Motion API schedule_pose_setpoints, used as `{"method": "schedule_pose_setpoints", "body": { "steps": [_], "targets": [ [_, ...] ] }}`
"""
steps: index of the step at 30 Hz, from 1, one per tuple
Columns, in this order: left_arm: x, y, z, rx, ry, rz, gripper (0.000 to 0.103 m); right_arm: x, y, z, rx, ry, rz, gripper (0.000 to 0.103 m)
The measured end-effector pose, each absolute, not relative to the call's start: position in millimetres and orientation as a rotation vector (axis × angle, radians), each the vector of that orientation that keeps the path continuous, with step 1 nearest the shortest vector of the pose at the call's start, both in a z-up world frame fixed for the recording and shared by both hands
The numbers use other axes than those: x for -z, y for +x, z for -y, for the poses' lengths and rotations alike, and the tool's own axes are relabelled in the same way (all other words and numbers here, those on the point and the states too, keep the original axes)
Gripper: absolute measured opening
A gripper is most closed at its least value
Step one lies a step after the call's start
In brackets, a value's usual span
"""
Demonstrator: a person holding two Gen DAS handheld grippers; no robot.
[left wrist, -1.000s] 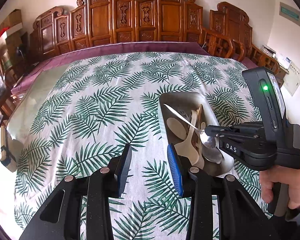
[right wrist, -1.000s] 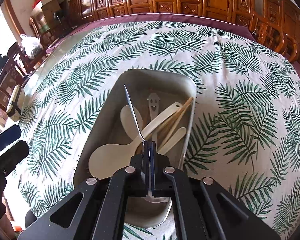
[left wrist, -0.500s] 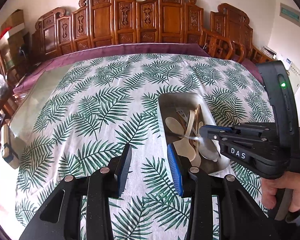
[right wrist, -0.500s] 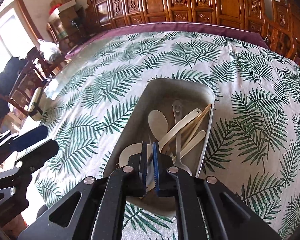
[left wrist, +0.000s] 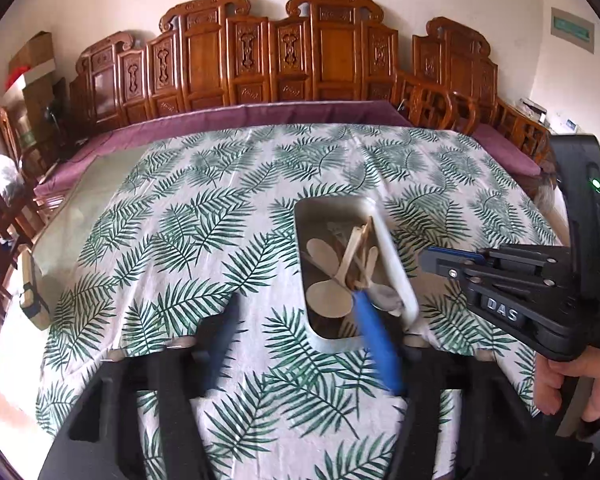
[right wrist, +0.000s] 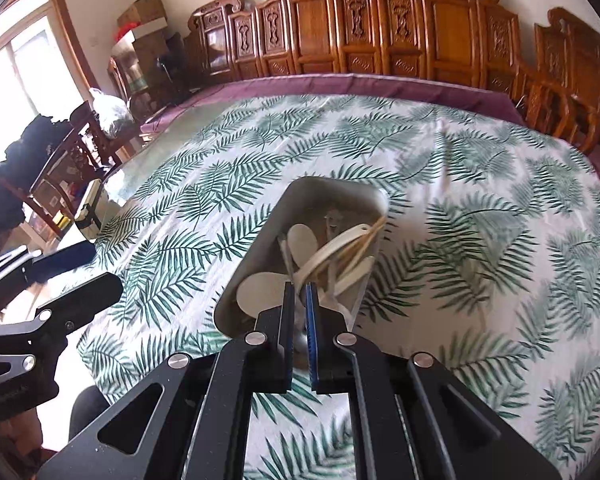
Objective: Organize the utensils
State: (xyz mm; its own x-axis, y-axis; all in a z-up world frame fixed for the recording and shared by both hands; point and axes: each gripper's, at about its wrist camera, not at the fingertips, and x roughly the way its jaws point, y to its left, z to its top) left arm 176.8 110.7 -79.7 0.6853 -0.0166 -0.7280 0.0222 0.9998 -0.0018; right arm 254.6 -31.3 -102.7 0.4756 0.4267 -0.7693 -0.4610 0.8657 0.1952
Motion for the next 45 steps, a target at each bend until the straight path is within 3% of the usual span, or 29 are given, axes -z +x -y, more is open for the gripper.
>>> {"method": "schedule_pose_setpoints", "body": {
  "steps": [3,5,8,11,14,16,25,45],
  "targets": [
    [73,167,-103,0.025,-0.003,-0.792,0.085,93,238,49,-0.521,-0.055,-0.899,0.012],
    [69,159,-95,0.027,-0.01,-0.782,0.089,87,224,65,-0.498,-0.052,-0.874,0.037],
    [65,147,-83,0.041,-0.011,-0.764,0.095,80,204,86,-0.464,-0.05,-0.839,0.062],
    [60,133,-69,0.038,0.001,-0.742,0.095,75,186,106,-0.424,-0.05,-0.808,0.084],
    [57,118,-57,0.042,-0.003,-0.73,0.095,68,165,128,-0.398,-0.038,-0.776,0.097],
    [55,108,-46,0.047,0.004,-0.726,0.095,63,152,139,-0.385,-0.04,-0.757,0.1],
    [41,73,-11,0.071,0.025,-0.681,0.095,32,94,185,-0.307,-0.023,-0.669,0.1],
    [-42,14,6,0.016,0.009,-0.492,0.095,-57,29,217,-0.239,0.028,-0.431,0.1]
  ]
}}
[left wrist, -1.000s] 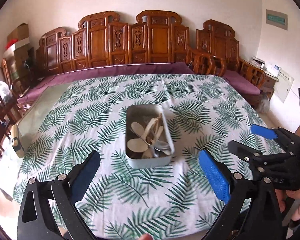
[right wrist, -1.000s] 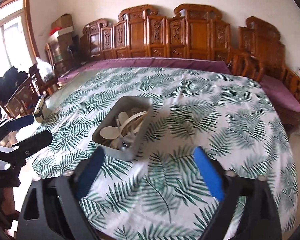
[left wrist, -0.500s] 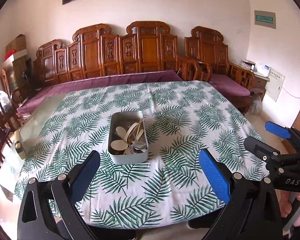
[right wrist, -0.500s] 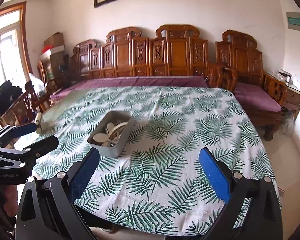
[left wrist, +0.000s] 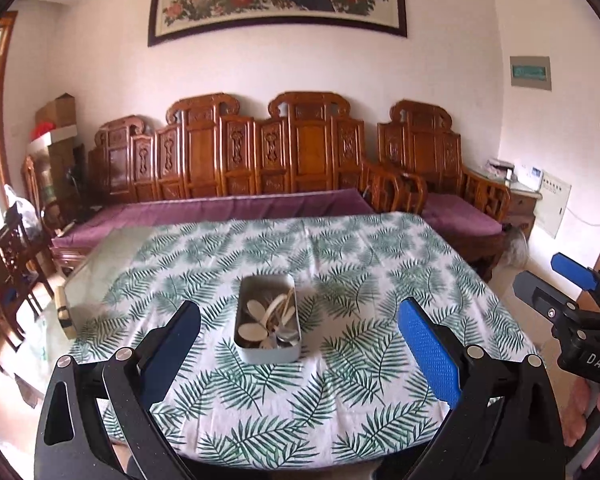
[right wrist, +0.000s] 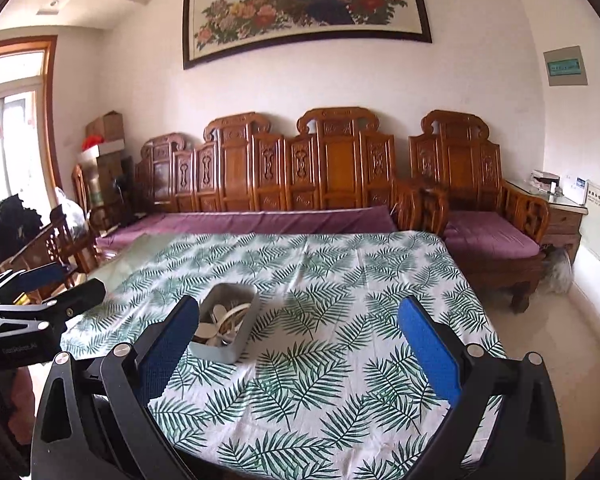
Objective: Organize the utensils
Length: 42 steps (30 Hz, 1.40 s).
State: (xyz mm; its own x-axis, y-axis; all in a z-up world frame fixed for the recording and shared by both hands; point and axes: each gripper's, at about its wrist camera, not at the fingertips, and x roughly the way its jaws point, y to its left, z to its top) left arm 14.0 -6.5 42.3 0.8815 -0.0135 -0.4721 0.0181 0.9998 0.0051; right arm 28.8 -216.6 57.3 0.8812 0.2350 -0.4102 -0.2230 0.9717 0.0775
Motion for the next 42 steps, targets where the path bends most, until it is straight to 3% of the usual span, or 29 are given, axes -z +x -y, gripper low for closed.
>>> {"method": "schedule_pose_setpoints", "body": {
  "steps": [42],
  "targets": [
    [-55,-3,4,-0.001,-0.002,-0.446,0.095,-63,13,216,-0.219,0.026,-0.404,0.1]
  ]
}}
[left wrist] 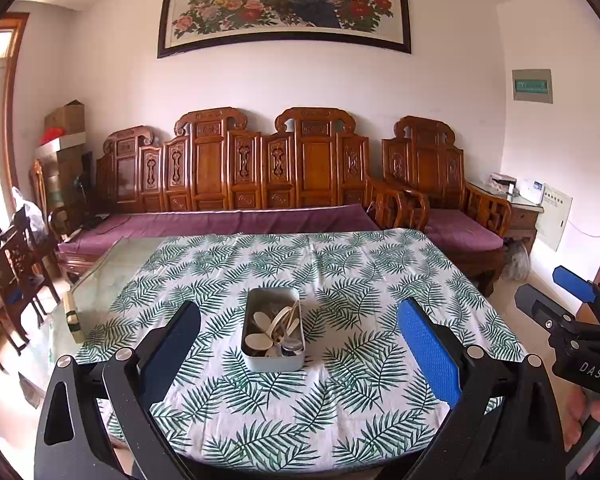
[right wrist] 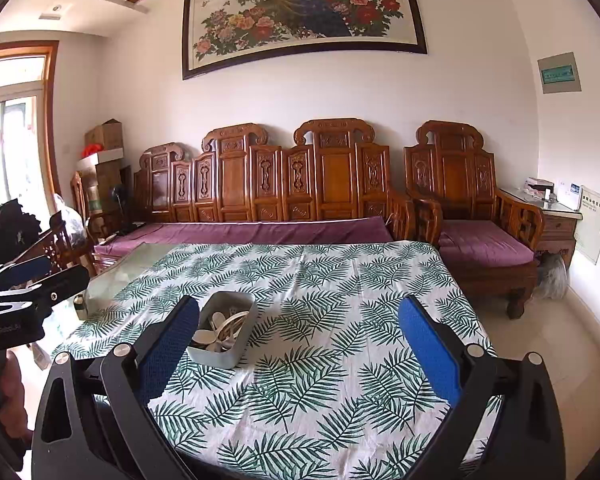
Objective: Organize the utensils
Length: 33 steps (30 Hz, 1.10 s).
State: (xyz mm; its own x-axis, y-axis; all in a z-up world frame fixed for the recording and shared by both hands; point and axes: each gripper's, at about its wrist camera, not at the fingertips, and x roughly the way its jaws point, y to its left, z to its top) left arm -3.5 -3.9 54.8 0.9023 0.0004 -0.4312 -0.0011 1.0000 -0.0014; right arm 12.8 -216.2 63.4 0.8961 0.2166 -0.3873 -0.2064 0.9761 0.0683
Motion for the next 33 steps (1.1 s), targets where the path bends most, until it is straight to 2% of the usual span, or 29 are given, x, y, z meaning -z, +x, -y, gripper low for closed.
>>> {"method": "schedule_pose_setpoints", "body": {
  "steps": [33],
  "targets": [
    [-53.2,-6.2,5.3,0.001,0.005,-0.432,0.095,-61.3,12.8,213.4,-0.217,0.024,-0.406,0.1]
  ]
}}
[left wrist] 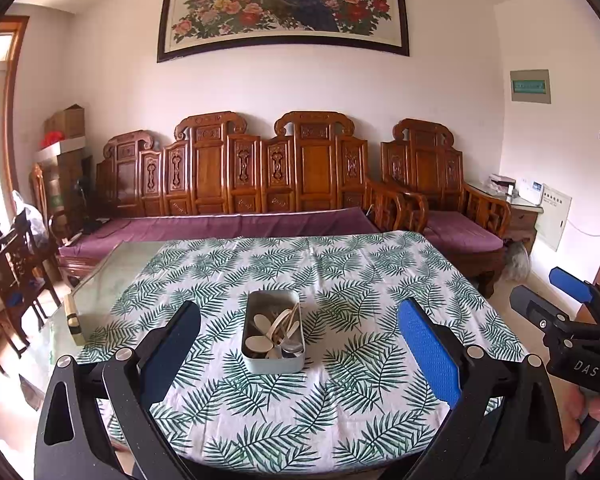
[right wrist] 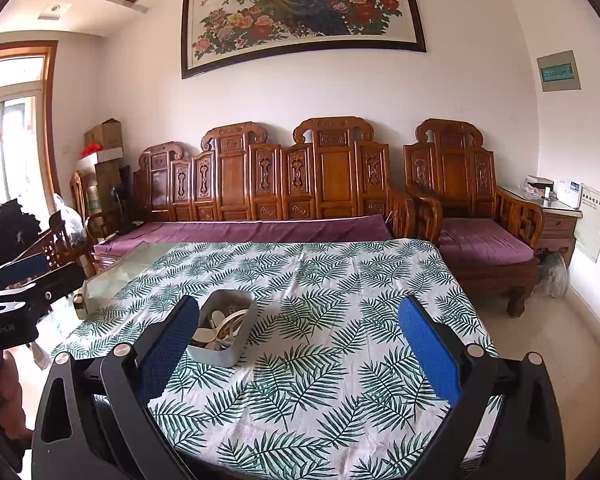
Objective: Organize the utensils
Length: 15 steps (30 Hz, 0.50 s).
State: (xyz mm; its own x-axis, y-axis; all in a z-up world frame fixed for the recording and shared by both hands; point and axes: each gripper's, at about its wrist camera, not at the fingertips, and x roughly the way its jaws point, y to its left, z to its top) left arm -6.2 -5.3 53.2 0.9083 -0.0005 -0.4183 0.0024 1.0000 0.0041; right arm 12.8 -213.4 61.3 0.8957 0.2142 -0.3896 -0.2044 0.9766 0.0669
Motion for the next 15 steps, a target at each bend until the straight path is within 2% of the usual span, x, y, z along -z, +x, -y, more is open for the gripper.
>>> {"method": "schedule_pose_setpoints", "body": {
  "steps": [15],
  "targets": [
    [-53.5,-8.9,5.0,0.005,0.003,-0.427,0.095,-59.8,12.6,212.9,-0.217,0.026,-0.405,0.1]
  ]
}}
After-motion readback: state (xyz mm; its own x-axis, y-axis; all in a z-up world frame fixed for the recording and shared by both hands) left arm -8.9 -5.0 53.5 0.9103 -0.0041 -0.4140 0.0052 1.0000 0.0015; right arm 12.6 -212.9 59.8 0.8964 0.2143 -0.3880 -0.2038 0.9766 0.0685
